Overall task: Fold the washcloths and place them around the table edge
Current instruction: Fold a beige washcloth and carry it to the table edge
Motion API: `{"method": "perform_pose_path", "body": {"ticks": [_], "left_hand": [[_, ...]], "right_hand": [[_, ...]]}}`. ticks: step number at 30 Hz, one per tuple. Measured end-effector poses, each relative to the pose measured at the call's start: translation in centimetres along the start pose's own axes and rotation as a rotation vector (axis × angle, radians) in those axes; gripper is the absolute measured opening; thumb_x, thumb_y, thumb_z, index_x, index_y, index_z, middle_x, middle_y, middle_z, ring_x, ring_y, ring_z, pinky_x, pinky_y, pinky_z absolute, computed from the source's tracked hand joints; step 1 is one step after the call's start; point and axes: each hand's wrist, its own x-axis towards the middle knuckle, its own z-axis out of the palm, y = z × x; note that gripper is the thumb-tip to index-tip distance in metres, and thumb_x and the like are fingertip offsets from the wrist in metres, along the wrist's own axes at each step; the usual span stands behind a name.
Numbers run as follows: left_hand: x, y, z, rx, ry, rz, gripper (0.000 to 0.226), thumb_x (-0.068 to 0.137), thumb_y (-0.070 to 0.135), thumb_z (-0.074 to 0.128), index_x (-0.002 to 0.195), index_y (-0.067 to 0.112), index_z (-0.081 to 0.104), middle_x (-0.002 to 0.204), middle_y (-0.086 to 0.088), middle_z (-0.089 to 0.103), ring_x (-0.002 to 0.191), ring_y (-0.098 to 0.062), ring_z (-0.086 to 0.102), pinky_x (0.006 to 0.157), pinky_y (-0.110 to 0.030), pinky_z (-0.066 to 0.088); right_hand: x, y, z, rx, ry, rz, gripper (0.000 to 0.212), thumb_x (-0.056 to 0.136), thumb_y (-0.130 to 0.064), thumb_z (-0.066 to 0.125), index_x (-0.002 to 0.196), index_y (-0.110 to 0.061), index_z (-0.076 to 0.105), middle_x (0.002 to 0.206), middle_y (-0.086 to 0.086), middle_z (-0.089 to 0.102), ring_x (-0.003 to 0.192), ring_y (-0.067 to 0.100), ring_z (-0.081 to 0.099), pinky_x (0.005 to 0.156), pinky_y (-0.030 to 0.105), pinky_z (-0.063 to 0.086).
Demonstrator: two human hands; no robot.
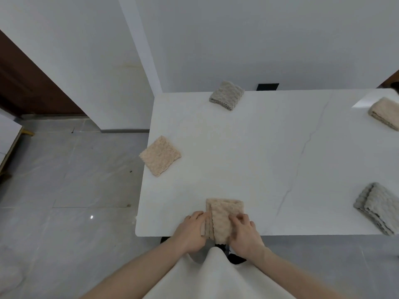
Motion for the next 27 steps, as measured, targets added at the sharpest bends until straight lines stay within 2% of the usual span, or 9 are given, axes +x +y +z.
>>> {"method": "perform_pose_path", "body": {"ticks": [4, 8, 12, 15, 17, 21, 24, 25, 27], "left_hand": [[-0.6, -3.2, -2.2, -0.022, -0.008, 0.019, 0.073, 0.091, 0.020, 0.052, 0.159, 0.024, 0.026, 0.166, 0.004, 0.016, 0.148, -0.025, 0.025, 0.121, -0.033, 0.025], [-1.9, -7.3, -4.8, -0.094, 0.036, 0.035, 0.066, 0.091, 0.021, 0.054, 0.154, 0.026, 0.036, 0.163, 0.008, 0.020, 0.147, -0.019, 0.027, 0.120, -0.028, 0.024], [-3.3, -12.0, -7.2, -0.149, 0.077, 0.033, 0.062, 0.091, 0.021, 0.054, 0.151, 0.027, 0.040, 0.161, 0.011, 0.022, 0.146, -0.014, 0.028, 0.115, -0.023, 0.025], [-4.1, -14.8, -8.9, -0.169, 0.121, -0.001, 0.058, 0.091, 0.020, 0.055, 0.148, 0.025, 0.044, 0.159, 0.009, 0.025, 0.146, -0.014, 0.031, 0.114, -0.022, 0.026], [-4.5, -16.0, -9.9, -0.196, 0.150, -0.030, 0.056, 0.092, 0.018, 0.056, 0.147, 0.023, 0.046, 0.156, 0.009, 0.028, 0.141, -0.013, 0.036, 0.112, -0.021, 0.030], [-4.6, -16.8, -11.7, -0.264, 0.188, -0.063, 0.053, 0.091, 0.017, 0.058, 0.143, 0.023, 0.048, 0.150, 0.009, 0.034, 0.127, -0.014, 0.046, 0.105, -0.027, 0.041], [-4.5, -16.8, -12.5, -0.322, 0.237, -0.093, 0.052, 0.091, 0.017, 0.059, 0.142, 0.023, 0.049, 0.148, 0.009, 0.036, 0.121, -0.014, 0.047, 0.100, -0.027, 0.044], [-4.6, -16.7, -12.8, -0.339, 0.242, -0.105, 0.052, 0.091, 0.017, 0.058, 0.142, 0.023, 0.049, 0.147, 0.009, 0.036, 0.118, -0.013, 0.048, 0.097, -0.025, 0.043], [-4.7, -16.8, -13.2, -0.364, 0.246, -0.120, 0.052, 0.092, 0.017, 0.057, 0.142, 0.023, 0.048, 0.145, 0.008, 0.037, 0.113, -0.012, 0.048, 0.090, -0.019, 0.040]], "right_hand": [[0.4, -2.0, 0.5, 0.036, 0.033, 0.115, 0.062, 0.085, -0.028, 0.051, 0.145, -0.028, 0.034, 0.146, 0.005, 0.027, 0.119, 0.034, 0.040, 0.102, 0.041, 0.043], [0.4, -4.4, 1.0, 0.014, 0.058, 0.260, 0.064, 0.082, -0.033, 0.054, 0.142, -0.027, 0.035, 0.145, 0.006, 0.029, 0.121, 0.034, 0.039, 0.100, 0.044, 0.045], [0.1, -8.2, 1.9, 0.052, 0.269, 0.372, 0.060, 0.078, -0.031, 0.057, 0.136, -0.022, 0.044, 0.140, 0.007, 0.033, 0.123, 0.031, 0.039, 0.102, 0.045, 0.042], [0.2, -11.7, 2.4, 0.101, 0.388, 0.279, 0.045, 0.089, -0.034, 0.052, 0.132, -0.022, 0.046, 0.138, 0.006, 0.034, 0.127, 0.032, 0.039, 0.104, 0.043, 0.041], [0.4, -13.8, 2.4, 0.213, 0.394, 0.182, 0.046, 0.088, -0.027, 0.052, 0.133, -0.022, 0.046, 0.137, 0.004, 0.034, 0.126, 0.031, 0.043, 0.102, 0.041, 0.042], [1.4, -17.0, 1.4, 0.251, 0.272, 0.033, 0.060, 0.084, -0.021, 0.057, 0.143, -0.020, 0.042, 0.143, 0.001, 0.034, 0.120, 0.019, 0.050, 0.097, 0.025, 0.042], [2.7, -18.1, 0.3, 0.235, 0.192, -0.024, 0.066, 0.079, -0.030, 0.055, 0.143, -0.025, 0.041, 0.145, 0.000, 0.032, 0.101, 0.019, 0.062, 0.096, 0.037, 0.049], [3.2, -18.2, -0.1, 0.224, 0.185, -0.036, 0.066, 0.079, -0.031, 0.055, 0.143, -0.025, 0.040, 0.144, -0.001, 0.031, 0.097, 0.018, 0.063, 0.094, 0.037, 0.049], [4.2, -18.4, -0.9, 0.210, 0.174, -0.051, 0.064, 0.082, -0.027, 0.058, 0.144, -0.023, 0.040, 0.144, -0.001, 0.031, 0.101, 0.018, 0.062, 0.090, 0.032, 0.049]]}}
